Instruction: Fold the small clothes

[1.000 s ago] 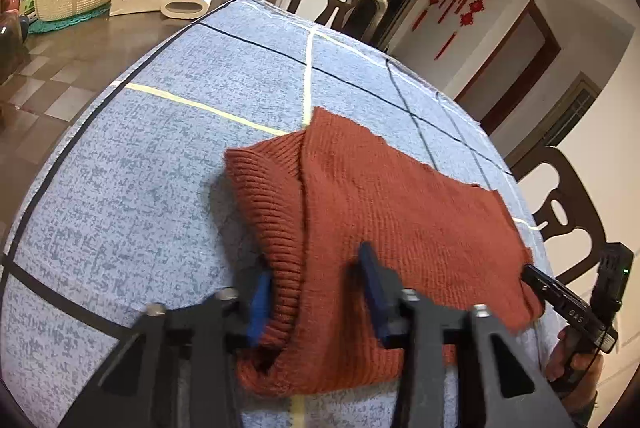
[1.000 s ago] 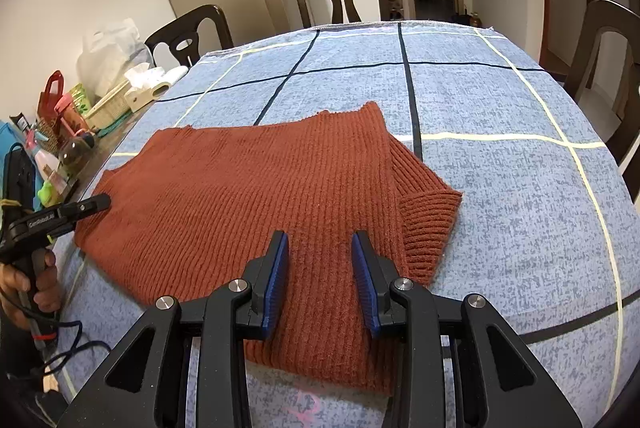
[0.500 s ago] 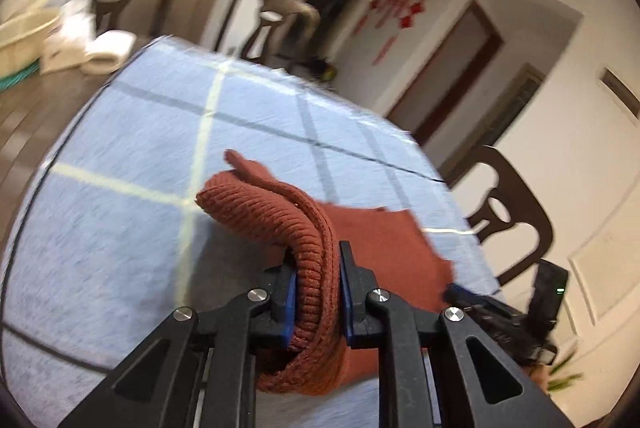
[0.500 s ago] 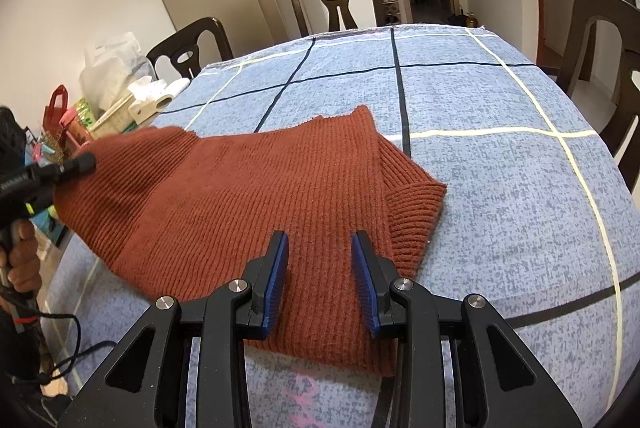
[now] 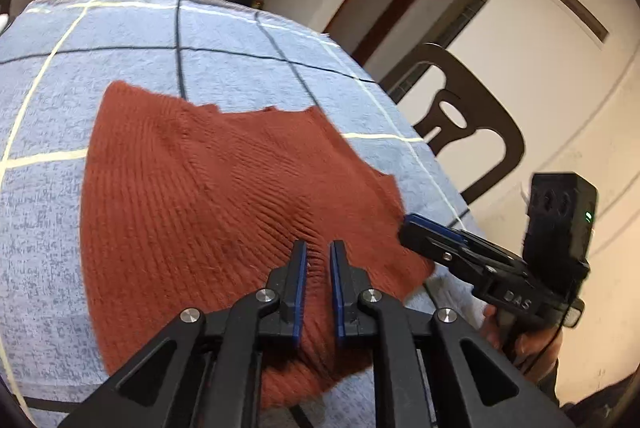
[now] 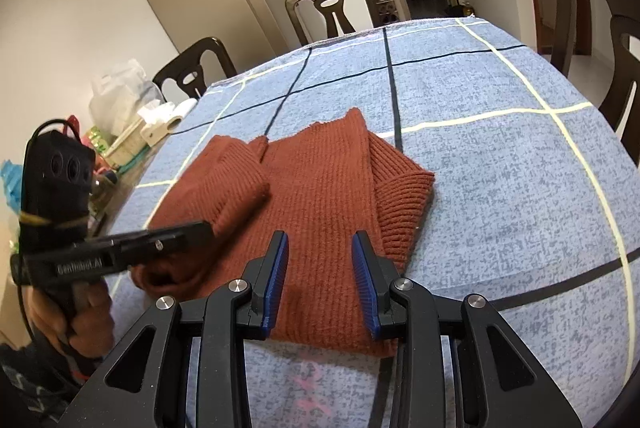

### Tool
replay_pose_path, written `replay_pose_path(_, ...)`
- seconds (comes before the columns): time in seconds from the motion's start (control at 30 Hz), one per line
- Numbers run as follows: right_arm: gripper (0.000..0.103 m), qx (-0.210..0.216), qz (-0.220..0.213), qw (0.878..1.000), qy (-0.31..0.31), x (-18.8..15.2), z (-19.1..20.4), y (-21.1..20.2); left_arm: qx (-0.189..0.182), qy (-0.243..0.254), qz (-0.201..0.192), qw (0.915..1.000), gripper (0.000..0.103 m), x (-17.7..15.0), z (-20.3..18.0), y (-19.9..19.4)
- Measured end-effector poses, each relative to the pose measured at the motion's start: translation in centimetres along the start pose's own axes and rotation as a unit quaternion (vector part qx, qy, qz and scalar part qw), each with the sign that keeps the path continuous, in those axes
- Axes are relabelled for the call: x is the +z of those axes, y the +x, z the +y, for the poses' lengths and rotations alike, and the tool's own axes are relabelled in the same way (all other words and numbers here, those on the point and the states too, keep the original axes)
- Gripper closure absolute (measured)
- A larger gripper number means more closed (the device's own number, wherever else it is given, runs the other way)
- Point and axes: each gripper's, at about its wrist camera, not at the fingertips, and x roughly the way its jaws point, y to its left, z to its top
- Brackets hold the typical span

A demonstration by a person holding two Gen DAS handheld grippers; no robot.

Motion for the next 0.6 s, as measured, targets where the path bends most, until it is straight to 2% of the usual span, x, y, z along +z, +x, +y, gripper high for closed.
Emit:
replay_pose_path(0.13, 0.065, 0.038, 0.000, 0.999, 0.018, 0.3, 0.3, 0.1, 0.003, 0.015, -0.040, 0.9991, 0.082, 0.1, -0.4, -3.2)
replay_pose_path(0.2, 0.059, 0.055, 0.001, 0.998, 0.021, 0.5, 0.7, 0.2, 0.023, 0.013, -0.059, 0.9979, 0.076, 0.4, 0.3, -4.7)
replay_pose_path(0.27, 0.058, 0.078, 0.006, 0.997, 0.025, 0.8, 1.4, 0.7, 0.054, 0.005, -0.075, 0.9957, 0.074, 0.4, 1.6, -5.9)
replay_pose_path(0.37, 0.058, 0.108, 0.023, 0.994, 0.026, 0.9, 2.7, 1.8, 0.098, -0.019, -0.075, 0.9922, 0.074, -0.1, 4.1, -6.5)
replay_pose_path(0.47, 0.058, 0.126, 0.047, 0.991, 0.024, 1.1, 4.1, 3.5, 0.114, -0.033, -0.065, 0.9908, 0.074, -1.0, 5.4, -6.2)
replay_pose_path(0.6, 0.058, 0.137, 0.072, 0.988, 0.023, 1.1, 5.2, 5.3, 0.118, -0.021, -0.060, 0.9910, 0.071, -2.0, 5.3, -5.8)
